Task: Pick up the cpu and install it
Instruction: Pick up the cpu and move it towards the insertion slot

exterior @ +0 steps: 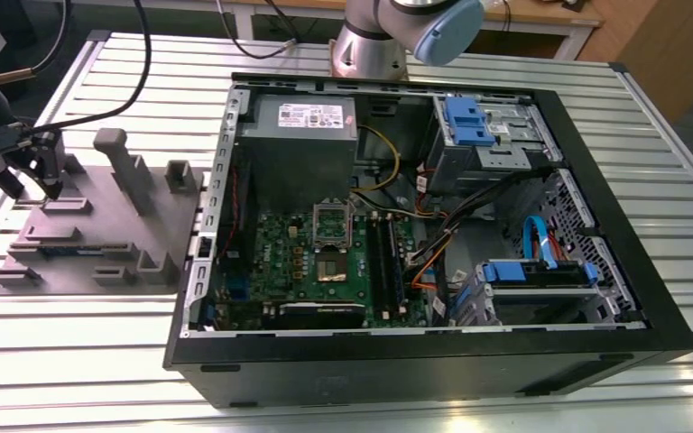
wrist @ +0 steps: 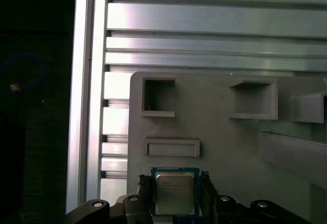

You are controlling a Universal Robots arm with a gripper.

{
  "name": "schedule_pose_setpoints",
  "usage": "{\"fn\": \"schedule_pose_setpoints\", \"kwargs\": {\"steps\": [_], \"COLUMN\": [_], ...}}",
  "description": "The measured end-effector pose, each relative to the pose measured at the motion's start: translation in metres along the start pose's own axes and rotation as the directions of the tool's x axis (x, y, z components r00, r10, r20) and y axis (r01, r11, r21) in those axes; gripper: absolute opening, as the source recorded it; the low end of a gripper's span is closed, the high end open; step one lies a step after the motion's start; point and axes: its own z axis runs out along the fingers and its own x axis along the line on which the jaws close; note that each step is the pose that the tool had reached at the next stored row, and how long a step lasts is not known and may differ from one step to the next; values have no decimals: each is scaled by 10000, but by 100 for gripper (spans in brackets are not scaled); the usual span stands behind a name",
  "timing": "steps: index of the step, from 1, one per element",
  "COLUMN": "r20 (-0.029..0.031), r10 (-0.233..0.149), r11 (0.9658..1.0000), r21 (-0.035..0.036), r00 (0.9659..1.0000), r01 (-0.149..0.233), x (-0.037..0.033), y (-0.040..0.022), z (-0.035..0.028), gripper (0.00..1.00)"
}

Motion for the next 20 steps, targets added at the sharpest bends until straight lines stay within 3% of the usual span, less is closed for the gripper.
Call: {"fn": "schedule_pose_setpoints", "kwargs": {"steps": [12,14,20], "r20": [0,0,0], "r10": [0,0,0], "r11": [10000,10000,10000], "r21": [0,0,0], "r00": [10000,10000,10000], "r01": [0,0,0], "x": [0,-1,-1], "y": [1,4,4], "z": [-26,-85,-96], "gripper": [47,47,47]}}
